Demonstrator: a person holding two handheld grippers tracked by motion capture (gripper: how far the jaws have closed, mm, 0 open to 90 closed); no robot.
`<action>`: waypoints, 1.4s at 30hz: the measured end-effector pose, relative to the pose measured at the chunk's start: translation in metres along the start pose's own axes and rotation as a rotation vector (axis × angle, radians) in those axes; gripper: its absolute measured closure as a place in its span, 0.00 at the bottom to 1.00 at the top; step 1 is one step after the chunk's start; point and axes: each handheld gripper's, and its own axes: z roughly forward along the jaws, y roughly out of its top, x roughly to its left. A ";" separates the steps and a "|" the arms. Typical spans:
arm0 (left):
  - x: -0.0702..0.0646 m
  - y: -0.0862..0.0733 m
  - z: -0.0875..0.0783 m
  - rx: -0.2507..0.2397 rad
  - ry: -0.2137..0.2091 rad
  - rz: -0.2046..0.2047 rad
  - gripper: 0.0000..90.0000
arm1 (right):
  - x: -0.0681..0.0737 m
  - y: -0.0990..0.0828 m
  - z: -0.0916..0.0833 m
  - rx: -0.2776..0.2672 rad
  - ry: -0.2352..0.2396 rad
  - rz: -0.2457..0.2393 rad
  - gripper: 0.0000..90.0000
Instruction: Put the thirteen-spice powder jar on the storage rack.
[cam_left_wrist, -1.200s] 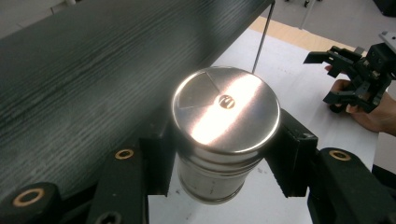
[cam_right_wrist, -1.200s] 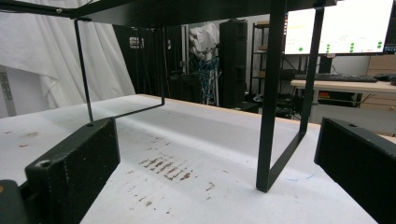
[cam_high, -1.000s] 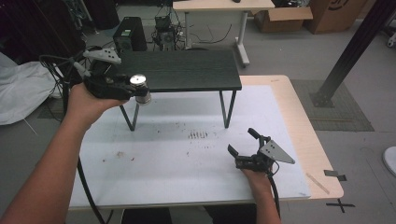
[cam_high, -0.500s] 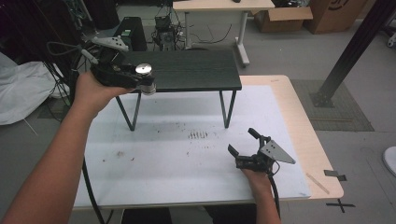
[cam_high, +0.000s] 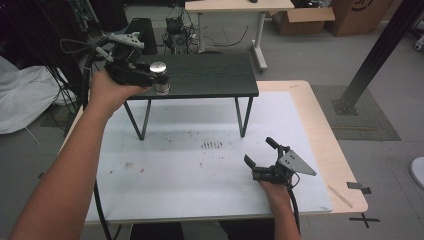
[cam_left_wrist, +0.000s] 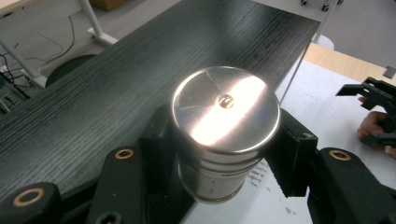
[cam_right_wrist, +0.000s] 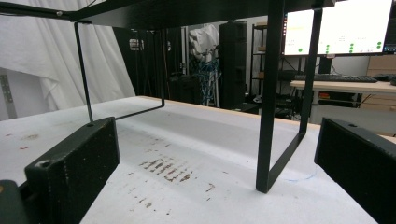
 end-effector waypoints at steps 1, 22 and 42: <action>0.001 0.001 0.001 0.004 0.002 0.000 0.55 | 0.000 0.000 0.000 0.000 0.000 -0.001 0.00; 0.019 0.010 0.028 0.039 0.036 -0.047 0.55 | -0.001 0.000 -0.001 -0.009 -0.004 0.012 0.00; 0.023 0.000 0.029 0.029 0.038 -0.064 0.54 | -0.001 0.000 -0.001 -0.008 -0.005 0.006 0.00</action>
